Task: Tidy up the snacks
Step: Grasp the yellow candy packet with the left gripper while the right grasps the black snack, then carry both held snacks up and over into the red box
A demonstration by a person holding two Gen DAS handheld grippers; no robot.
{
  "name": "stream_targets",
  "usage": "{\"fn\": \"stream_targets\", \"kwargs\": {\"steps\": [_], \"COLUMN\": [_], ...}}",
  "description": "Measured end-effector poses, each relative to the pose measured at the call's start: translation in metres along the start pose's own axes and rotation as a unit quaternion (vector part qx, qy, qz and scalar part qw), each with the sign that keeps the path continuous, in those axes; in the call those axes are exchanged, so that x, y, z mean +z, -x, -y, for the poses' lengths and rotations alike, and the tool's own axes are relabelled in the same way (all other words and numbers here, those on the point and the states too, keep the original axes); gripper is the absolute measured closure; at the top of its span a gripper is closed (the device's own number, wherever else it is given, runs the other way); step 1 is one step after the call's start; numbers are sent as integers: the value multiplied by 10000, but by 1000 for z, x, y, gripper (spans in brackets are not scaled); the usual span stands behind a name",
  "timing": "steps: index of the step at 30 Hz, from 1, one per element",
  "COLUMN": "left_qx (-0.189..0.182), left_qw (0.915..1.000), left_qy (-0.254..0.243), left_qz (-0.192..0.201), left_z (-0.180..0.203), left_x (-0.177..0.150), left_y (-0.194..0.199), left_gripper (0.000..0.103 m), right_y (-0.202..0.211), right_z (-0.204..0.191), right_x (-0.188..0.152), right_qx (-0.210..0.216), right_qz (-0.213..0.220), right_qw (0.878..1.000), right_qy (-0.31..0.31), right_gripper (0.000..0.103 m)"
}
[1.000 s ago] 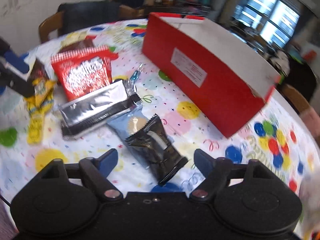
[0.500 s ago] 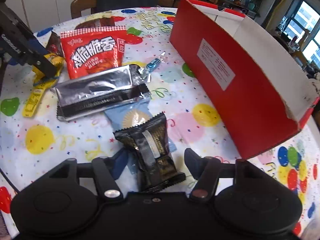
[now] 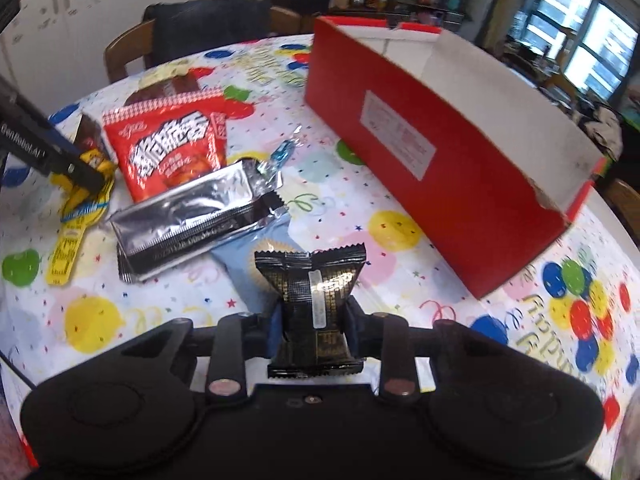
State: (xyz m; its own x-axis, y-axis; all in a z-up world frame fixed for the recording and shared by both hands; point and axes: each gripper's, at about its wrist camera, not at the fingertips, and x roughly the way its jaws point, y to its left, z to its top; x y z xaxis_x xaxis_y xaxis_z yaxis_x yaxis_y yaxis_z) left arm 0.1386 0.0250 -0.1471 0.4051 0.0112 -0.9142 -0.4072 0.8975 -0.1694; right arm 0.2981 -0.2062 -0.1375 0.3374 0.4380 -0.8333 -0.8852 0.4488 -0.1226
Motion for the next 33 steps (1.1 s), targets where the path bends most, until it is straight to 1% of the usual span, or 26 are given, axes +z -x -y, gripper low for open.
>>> {"fn": "stream_targets", "kwargs": {"steps": [4, 11, 17, 20, 27, 31, 33], "left_qx": [-84, -256, -358, -377, -434, -458, -516], "left_qw": [10000, 9994, 9978, 9963, 9900, 9861, 9847], "left_qy": [-49, -184, -350, -433, -728, -908, -989], "left_qz": [9, 129, 429, 638, 1128, 1315, 1342], "left_z": [-4, -10, -12, -11, 5, 21, 32], "left_x": [-3, -9, -9, -4, 22, 45, 61], "left_y": [2, 16, 41, 54, 82, 89, 90], "left_gripper": [69, 69, 69, 69, 69, 69, 69], "right_y": [13, 45, 71, 84, 111, 118, 117], "right_z": [-9, -27, -36, -38, -27, -9, 2], "right_x": [-3, -5, -1, 5, 27, 41, 49], "right_qx": [-278, -546, -807, -903, -1050, -1071, -1113], "right_qz": [75, 266, 406, 537, 838, 983, 1007], "right_qw": [9992, 9936, 9855, 9823, 9750, 9704, 9681], "right_qy": [-294, -957, -1434, -1553, -1772, -1926, -2006], "right_gripper": [75, 75, 75, 75, 75, 75, 75]}}
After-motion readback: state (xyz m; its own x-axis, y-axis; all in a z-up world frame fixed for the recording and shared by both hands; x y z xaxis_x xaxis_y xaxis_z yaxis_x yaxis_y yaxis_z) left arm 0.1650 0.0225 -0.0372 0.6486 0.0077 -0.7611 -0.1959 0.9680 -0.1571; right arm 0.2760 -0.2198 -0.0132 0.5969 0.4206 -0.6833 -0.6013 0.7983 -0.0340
